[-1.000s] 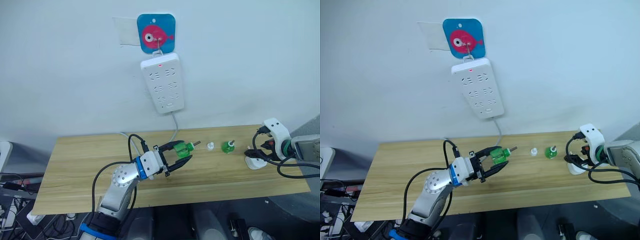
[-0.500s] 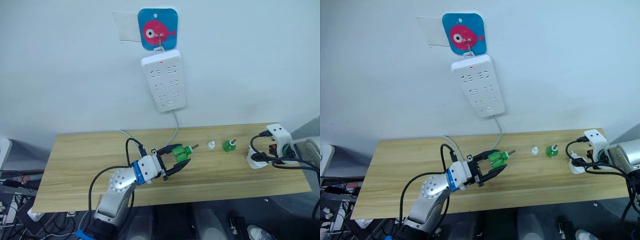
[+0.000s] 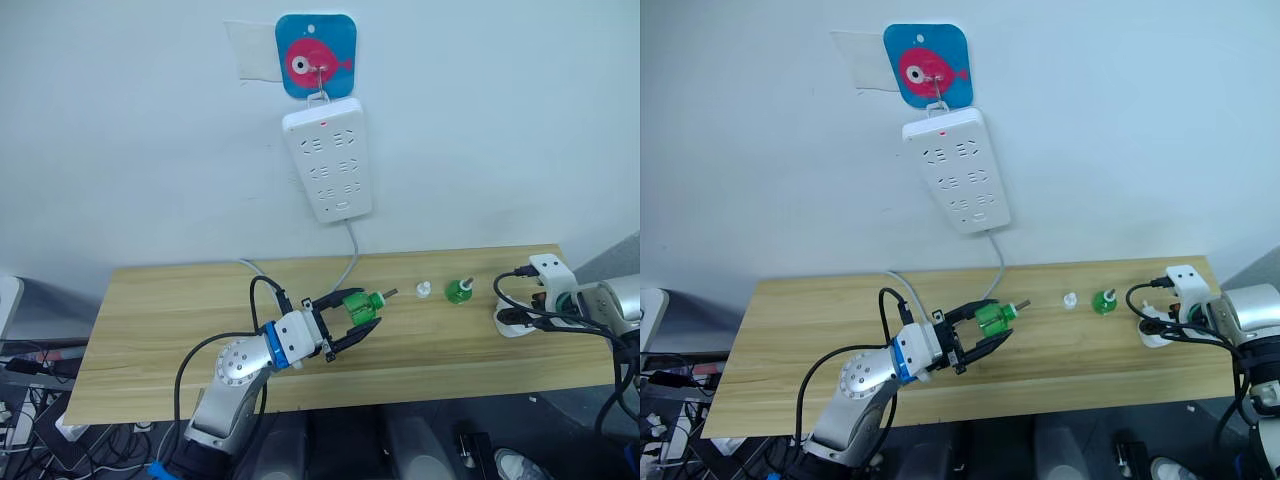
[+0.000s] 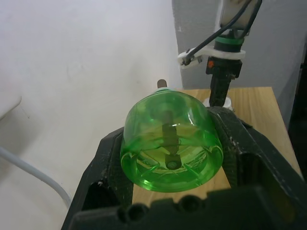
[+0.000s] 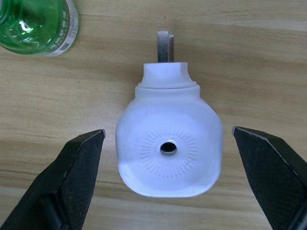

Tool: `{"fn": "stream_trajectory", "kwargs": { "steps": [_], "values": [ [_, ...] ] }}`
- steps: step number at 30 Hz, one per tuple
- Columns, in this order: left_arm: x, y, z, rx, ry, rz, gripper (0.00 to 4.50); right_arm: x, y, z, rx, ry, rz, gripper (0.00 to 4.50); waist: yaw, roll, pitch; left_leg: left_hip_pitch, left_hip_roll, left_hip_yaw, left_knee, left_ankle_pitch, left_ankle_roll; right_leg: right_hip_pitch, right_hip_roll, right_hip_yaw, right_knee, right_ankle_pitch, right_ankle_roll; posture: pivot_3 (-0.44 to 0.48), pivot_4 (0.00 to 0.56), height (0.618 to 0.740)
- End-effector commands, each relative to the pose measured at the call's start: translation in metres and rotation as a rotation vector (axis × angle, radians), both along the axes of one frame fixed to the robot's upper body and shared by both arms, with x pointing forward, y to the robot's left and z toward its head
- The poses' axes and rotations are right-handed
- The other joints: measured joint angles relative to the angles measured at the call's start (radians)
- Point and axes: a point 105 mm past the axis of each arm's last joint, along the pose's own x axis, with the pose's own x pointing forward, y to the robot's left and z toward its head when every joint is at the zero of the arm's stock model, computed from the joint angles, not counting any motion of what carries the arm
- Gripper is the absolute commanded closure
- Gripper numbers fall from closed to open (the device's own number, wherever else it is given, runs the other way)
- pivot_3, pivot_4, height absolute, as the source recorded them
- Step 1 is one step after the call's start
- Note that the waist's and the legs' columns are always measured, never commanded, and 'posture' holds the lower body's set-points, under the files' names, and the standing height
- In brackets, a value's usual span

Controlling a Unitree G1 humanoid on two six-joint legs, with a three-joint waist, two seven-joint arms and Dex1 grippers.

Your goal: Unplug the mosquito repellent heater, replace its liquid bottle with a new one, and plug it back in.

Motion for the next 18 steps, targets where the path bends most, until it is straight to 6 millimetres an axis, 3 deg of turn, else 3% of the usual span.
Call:
{"fn": "stream_trajectory", "kwargs": {
  "steps": [1, 8, 11, 14, 18],
  "values": [
    [-0.0094, -0.0053, 0.008, -0.02, -0.025, -0.036, 2.22, -0.0004, -0.0073, 0.0034, -0.014, -0.011, -0.01, 0.03, 0.001, 0.0, 0.001, 0.0, 0.0, 0.0, 0.0, 0.0, 0.0, 0.0, 0.0, 0.0, 0.0, 0.0, 0.0, -0.051, 0.317, 0.74],
    [-0.0091, -0.0053, 0.0083, -0.017, -0.026, -0.035, 2.22, 0.0008, -0.0072, 0.0006, -0.004, -0.008, -0.014, 0.03, 0.002, 0.0, 0.002, 0.0, 0.0, 0.0, 0.0, 0.0, 0.0, 0.0, 0.0, 0.0, 0.0, 0.0, 0.0, -0.051, 0.317, 0.74],
    [-0.0088, -0.0047, 0.0081, -0.014, -0.027, -0.034, 2.22, 0.0023, -0.0081, 0.0003, -0.006, -0.013, -0.011, 0.64, 0.002, -0.001, 0.002, 0.0, 0.0, 0.0, 0.0, 0.0, 0.0, 0.0, 0.0, 0.0, 0.0, 0.0, 0.0, -0.045, 0.32, 0.74],
    [-0.0086, -0.0038, 0.0078, -0.012, -0.027, -0.032, 2.22, 0.0018, -0.0101, -0.0001, -0.006, -0.012, -0.008, 1.57, 0.003, -0.001, 0.003, 0.0, 0.0, 0.0, 0.0, 0.0, 0.0, 0.0, 0.0, 0.0, 0.0, 0.0, 0.0, -0.045, 0.319, 0.74],
    [-0.0088, -0.0036, 0.0069, -0.008, -0.026, -0.033, 2.22, 0.002, -0.0118, 0.0013, 0.001, -0.017, -0.008, 1.58, 0.003, -0.001, 0.003, 0.0, 0.0, 0.0, 0.0, 0.0, 0.0, 0.0, 0.0, 0.0, 0.0, 0.0, 0.0, -0.045, 0.319, 0.74]
  ]
}}
